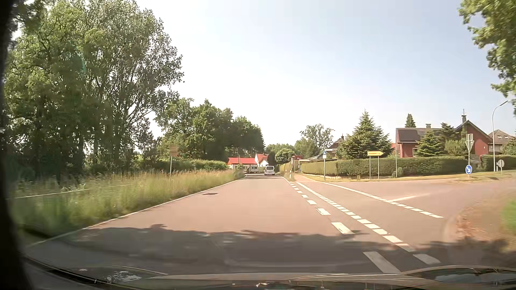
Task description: Follow the waypoints while adhering to traffic rules and regulations
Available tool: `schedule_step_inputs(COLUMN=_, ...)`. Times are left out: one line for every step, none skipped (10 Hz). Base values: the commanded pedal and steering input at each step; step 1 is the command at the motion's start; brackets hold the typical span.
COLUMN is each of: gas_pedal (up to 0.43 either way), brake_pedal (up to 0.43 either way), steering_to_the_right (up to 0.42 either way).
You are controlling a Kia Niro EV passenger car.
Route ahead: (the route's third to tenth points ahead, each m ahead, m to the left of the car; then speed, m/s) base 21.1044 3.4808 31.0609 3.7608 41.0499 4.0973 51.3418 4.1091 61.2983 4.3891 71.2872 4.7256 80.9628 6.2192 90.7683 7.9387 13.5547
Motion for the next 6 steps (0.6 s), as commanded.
schedule_step_inputs(gas_pedal=0.150, brake_pedal=0.000, steering_to_the_right=-0.003)
schedule_step_inputs(gas_pedal=0.150, brake_pedal=0.000, steering_to_the_right=-0.003)
schedule_step_inputs(gas_pedal=0.150, brake_pedal=0.000, steering_to_the_right=-0.003)
schedule_step_inputs(gas_pedal=0.150, brake_pedal=0.000, steering_to_the_right=-0.003)
schedule_step_inputs(gas_pedal=0.150, brake_pedal=0.000, steering_to_the_right=-0.003)
schedule_step_inputs(gas_pedal=0.150, brake_pedal=0.000, steering_to_the_right=-0.003)
